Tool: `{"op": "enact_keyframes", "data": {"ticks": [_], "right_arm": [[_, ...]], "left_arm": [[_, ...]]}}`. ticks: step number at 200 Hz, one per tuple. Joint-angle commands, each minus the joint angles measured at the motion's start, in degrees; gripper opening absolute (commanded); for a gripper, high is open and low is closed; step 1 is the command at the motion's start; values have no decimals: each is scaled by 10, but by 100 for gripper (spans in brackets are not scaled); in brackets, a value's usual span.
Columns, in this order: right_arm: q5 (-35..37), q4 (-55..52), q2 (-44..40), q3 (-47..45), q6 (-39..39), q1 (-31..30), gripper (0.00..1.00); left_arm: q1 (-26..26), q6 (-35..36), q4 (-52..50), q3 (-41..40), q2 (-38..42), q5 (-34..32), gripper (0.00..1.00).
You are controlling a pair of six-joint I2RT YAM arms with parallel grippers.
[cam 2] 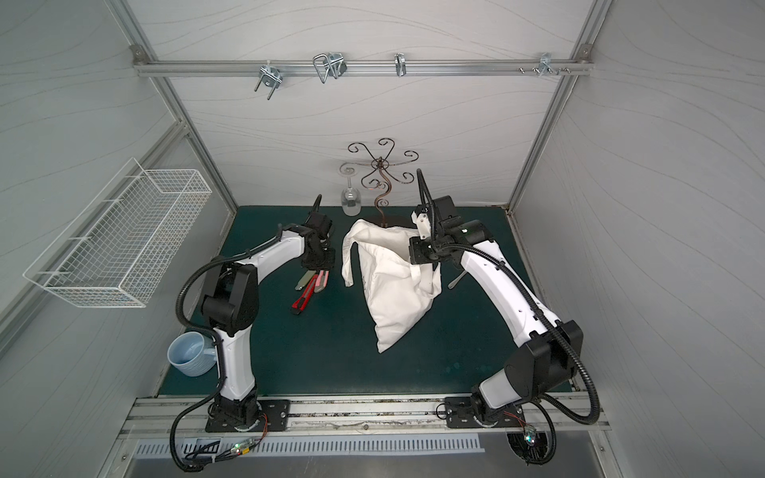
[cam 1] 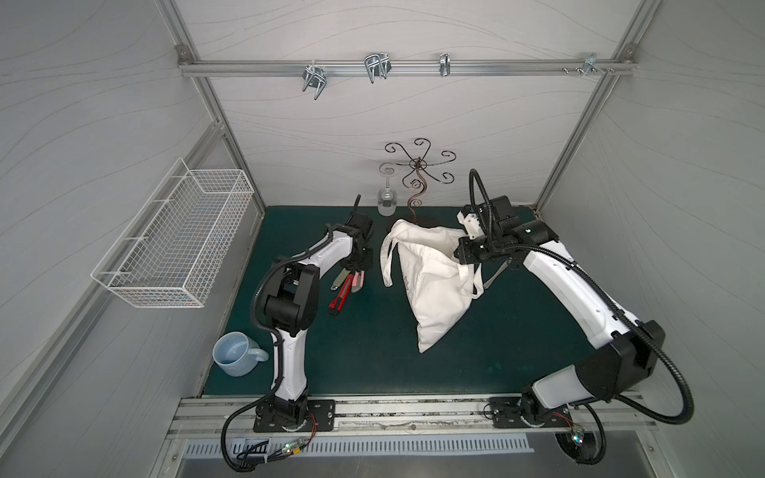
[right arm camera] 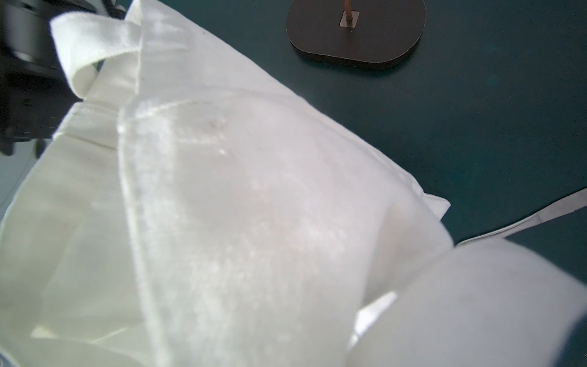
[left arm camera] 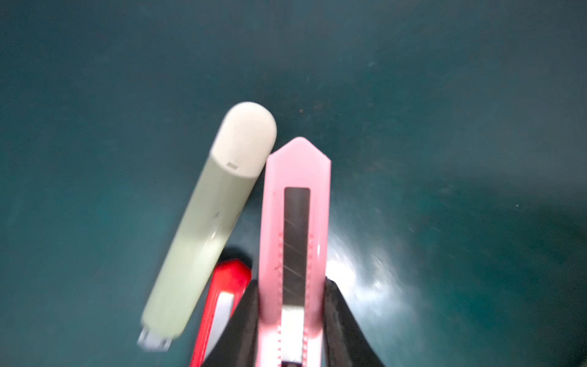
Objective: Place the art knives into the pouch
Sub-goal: Pick up the utility knife at the center of the board.
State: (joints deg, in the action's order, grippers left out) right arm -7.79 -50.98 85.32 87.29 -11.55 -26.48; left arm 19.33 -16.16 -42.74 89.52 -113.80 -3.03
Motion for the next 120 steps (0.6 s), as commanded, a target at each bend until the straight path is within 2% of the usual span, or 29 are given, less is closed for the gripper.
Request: {"op": "enact_keyframes", "data": {"ticks": [1, 62, 88, 120], "right_arm": [[1, -5, -15, -1, 11, 3, 0], [0, -6, -12, 3, 9, -1, 0], [5, -11, -14, 1, 9, -15, 0], [10, -14, -19, -2, 6, -30, 0]], "left_arm": [[3, -22, -9, -19, 81, -9, 28], [14, -53, 0, -101, 276, -27, 29], [43, -44, 30, -77, 325, -21, 31], [88, -36, 46, 10, 321, -9, 33]]}}
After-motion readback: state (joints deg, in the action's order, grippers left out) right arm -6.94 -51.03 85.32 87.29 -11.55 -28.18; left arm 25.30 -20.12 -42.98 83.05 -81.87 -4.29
